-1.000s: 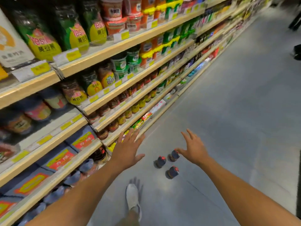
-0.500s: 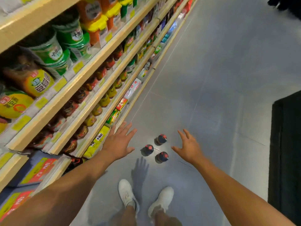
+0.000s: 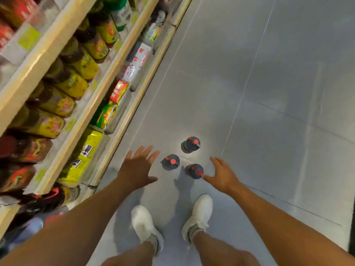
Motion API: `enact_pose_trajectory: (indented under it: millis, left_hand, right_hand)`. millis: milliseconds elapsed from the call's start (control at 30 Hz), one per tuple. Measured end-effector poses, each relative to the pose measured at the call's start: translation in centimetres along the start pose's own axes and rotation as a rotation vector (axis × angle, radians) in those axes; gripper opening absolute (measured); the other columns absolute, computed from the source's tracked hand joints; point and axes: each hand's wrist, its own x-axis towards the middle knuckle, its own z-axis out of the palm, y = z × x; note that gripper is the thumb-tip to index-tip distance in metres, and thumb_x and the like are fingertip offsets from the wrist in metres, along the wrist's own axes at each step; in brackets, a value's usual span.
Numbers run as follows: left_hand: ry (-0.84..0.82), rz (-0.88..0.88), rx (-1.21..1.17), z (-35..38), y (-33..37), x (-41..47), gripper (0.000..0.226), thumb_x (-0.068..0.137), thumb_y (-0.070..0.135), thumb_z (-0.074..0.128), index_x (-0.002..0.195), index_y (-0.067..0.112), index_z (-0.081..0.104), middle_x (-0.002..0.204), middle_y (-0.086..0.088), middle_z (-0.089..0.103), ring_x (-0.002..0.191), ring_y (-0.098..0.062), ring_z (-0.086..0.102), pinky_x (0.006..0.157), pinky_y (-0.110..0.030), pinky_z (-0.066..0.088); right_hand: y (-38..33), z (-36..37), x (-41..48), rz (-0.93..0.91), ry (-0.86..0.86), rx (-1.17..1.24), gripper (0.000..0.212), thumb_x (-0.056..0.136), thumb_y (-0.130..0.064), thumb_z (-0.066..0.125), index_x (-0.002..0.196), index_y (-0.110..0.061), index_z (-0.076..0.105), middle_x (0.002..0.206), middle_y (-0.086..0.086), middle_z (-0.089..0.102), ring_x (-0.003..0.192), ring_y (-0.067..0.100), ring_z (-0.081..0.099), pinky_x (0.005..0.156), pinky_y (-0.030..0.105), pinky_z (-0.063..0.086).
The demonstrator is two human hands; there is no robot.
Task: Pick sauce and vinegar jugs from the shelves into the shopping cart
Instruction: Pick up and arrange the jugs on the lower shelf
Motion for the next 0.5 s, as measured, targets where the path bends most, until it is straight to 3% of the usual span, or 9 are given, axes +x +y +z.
enact_pose_trajectory:
  millis: [100, 233, 333, 400, 433, 500]
  left_hand:
    - [-0.151, -0.123, -0.098, 5.9, -0.3, 3.9, 0.106, 0.081, 0.070, 0.064, 0.160, 0.033, 0.006, 0.170, 0.004, 0.007, 0.156, -0.024, 0.007, 0.120, -0.058, 0.019]
    - [-0.202, -0.184, -0.240, 13.8, -0.5, 8.6, 0.111, 0.077, 0.069, 0.070, 0.161, 0.029, 0.008, 0.168, 0.003, 0.015, 0.153, -0.024, 0.018, 0.117, -0.054, 0.031]
    - [-0.193, -0.205, -0.387, 19.5, -0.3, 12.3, 0.110, 0.075, 0.062, 0.076, 0.160, 0.028, 0.014, 0.165, 0.004, 0.024, 0.149, -0.022, 0.029, 0.114, -0.045, 0.037]
    - [-0.170, -0.203, -0.527, 23.1, -0.2, 14.8, 0.110, 0.073, 0.055, 0.080, 0.159, 0.026, 0.019, 0.162, 0.004, 0.030, 0.147, -0.021, 0.033, 0.114, -0.041, 0.037]
    - [-0.147, -0.203, -0.598, 24.8, -0.1, 16.0, 0.110, 0.070, 0.052, 0.082, 0.159, 0.026, 0.023, 0.161, 0.004, 0.033, 0.145, -0.020, 0.036, 0.114, -0.040, 0.037]
    - [-0.099, -0.203, -0.743, 28.2, 0.0, 17.9, 0.108, 0.064, 0.047, 0.086, 0.155, 0.027, 0.031, 0.155, 0.005, 0.043, 0.140, -0.018, 0.044, 0.111, -0.036, 0.040]
  right_hand:
    - [3.0, 5.3, 4.8, 0.087, -0.166, 0.056, 0.098, 0.088, -0.053, 0.072, 0.161, -0.021, 0.015, 0.169, 0.007, 0.016, 0.152, 0.033, 0.023, 0.120, 0.045, 0.028]
    - [7.4, 12.5, 10.8, 0.162, -0.253, 0.185, 0.104, 0.062, -0.071, 0.076, 0.149, -0.034, 0.032, 0.155, 0.004, 0.042, 0.133, 0.030, 0.048, 0.112, 0.047, 0.044]
    - [13.3, 21.1, 16.8, 0.227, -0.274, 0.290, 0.116, 0.063, -0.069, 0.081, 0.155, -0.031, 0.023, 0.158, 0.003, 0.037, 0.140, 0.032, 0.044, 0.113, 0.045, 0.043]
    - [14.3, 24.1, 19.0, 0.221, -0.248, 0.397, 0.117, 0.048, -0.083, 0.080, 0.148, -0.046, 0.030, 0.152, 0.000, 0.046, 0.135, 0.028, 0.052, 0.106, 0.045, 0.051]
    - [14.7, 25.2, 19.5, 0.208, -0.210, 0.458, 0.111, 0.049, -0.078, 0.084, 0.144, -0.050, 0.033, 0.145, -0.003, 0.051, 0.130, 0.024, 0.056, 0.103, 0.042, 0.053]
    - [13.0, 25.5, 19.4, 0.222, -0.102, 0.572, 0.102, 0.063, -0.051, 0.091, 0.146, -0.040, 0.035, 0.136, -0.010, 0.055, 0.120, 0.014, 0.060, 0.097, 0.030, 0.053]
